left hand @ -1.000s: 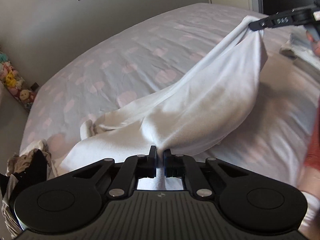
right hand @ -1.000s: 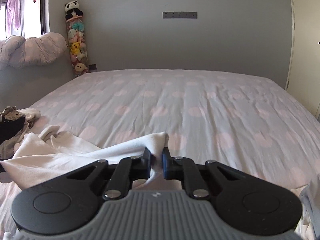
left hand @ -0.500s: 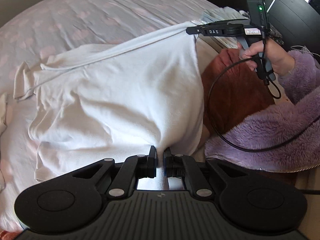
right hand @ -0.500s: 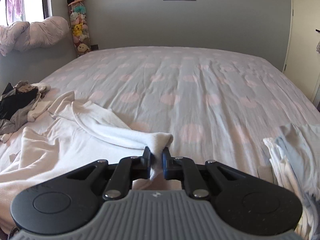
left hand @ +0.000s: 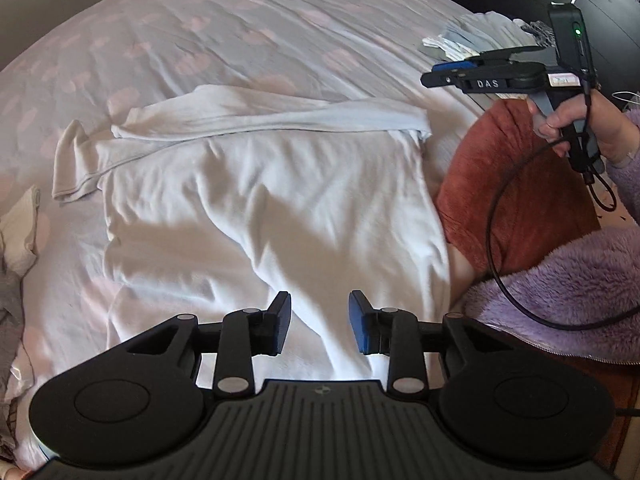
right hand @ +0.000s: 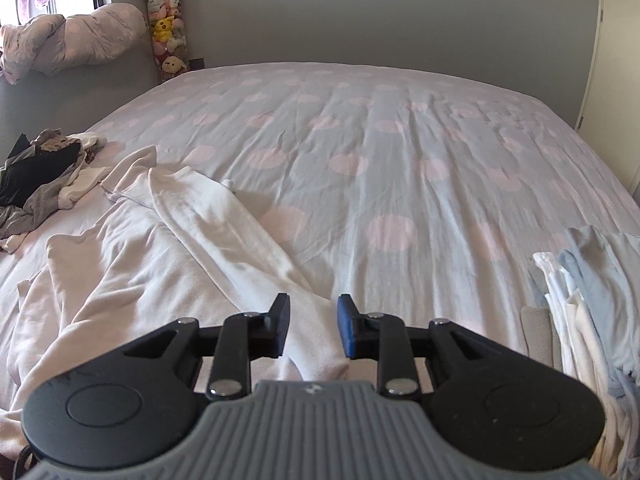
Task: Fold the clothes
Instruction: 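Lay the white shirt on the bed and open the right gripper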
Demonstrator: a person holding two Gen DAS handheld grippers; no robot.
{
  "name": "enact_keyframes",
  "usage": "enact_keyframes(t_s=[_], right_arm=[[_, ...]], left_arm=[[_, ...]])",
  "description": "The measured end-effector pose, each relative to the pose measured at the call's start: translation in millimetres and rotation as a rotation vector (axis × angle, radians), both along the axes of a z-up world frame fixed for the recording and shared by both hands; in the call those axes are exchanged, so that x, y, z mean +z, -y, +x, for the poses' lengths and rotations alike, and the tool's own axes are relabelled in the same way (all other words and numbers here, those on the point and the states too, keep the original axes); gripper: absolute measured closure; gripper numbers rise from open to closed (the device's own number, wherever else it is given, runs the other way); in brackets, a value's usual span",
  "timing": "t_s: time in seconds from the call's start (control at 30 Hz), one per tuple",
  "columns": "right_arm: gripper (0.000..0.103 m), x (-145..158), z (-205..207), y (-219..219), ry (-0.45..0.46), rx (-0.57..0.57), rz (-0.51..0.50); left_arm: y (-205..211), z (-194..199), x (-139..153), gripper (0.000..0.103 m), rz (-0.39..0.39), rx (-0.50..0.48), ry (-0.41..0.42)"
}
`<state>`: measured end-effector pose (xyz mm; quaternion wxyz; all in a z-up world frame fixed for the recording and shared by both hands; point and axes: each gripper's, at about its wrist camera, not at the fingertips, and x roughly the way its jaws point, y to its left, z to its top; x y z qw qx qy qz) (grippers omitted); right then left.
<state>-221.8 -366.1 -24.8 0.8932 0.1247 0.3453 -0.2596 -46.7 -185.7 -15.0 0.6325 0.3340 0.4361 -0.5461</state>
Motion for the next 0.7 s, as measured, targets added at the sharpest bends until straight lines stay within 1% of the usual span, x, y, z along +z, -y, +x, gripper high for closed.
enact_keyframes(t_s=[0.07,0.2,0.27,0.47,0.63,0.7], right_arm=[[0.066,-3.9,11.1,-1.2,-0.007,0.029,0.01],[0.056,-14.2,33.0,0.4,-0.028,0.07,0.033],[0.054,-21.6,43.4,3.1,-0.043,0.083,0.047],[0.053,-40.4,75.1,13.5,-0.08,0.113,0.076],[0.052,-55.4,103.5,22.4,-0.099,0.14,0.104],[0.049,-61.7,113.6,26.4,-0.103,0.147,0.118]], left_arm=[[8.2,14.4,-4.8,0.059,-0.001,0.014,0.027],[24.6,43.3,-14.3,0.058,-0.002,0.041,0.081],[32.7,57.8,-19.0,0.058,-0.002,0.055,0.108],[57.3,101.1,-33.3,0.057,-0.004,0.095,0.19],[86.6,131.3,-55.7,0.055,-0.013,0.058,0.238],[98.9,144.0,-65.8,0.053,-0.024,0.056,0.251]])
